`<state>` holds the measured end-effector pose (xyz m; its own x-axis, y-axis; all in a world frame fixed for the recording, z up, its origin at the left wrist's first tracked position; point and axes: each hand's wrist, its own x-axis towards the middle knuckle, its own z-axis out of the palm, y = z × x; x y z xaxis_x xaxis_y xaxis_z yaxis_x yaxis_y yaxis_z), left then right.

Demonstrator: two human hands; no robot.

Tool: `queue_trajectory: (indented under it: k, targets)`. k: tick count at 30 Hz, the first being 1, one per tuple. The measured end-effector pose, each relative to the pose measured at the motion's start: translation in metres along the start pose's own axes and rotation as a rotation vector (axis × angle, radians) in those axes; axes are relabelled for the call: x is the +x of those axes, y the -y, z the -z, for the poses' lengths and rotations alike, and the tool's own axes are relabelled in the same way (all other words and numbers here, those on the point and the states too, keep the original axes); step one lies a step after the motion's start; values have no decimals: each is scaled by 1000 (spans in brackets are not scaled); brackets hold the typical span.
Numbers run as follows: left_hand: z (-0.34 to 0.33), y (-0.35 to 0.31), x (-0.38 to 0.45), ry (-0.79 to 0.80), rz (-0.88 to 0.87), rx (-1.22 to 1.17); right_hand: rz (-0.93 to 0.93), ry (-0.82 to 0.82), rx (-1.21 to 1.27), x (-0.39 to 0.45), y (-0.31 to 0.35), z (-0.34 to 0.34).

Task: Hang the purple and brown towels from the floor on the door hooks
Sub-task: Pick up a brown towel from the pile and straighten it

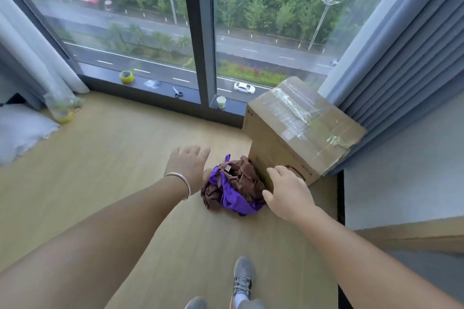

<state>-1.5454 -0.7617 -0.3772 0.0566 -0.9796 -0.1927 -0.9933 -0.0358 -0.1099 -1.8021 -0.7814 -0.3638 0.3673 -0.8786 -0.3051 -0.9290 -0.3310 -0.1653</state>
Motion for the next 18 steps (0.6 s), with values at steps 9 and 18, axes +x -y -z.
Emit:
queue_trajectory:
  k: [9,18]
  targets:
    - [-145,-10,39,233,97,-94,49,224,-29,93,-41,-114]
    - [-335,-15,117,331,134,-246,48,282,-35,199,-57,-275]
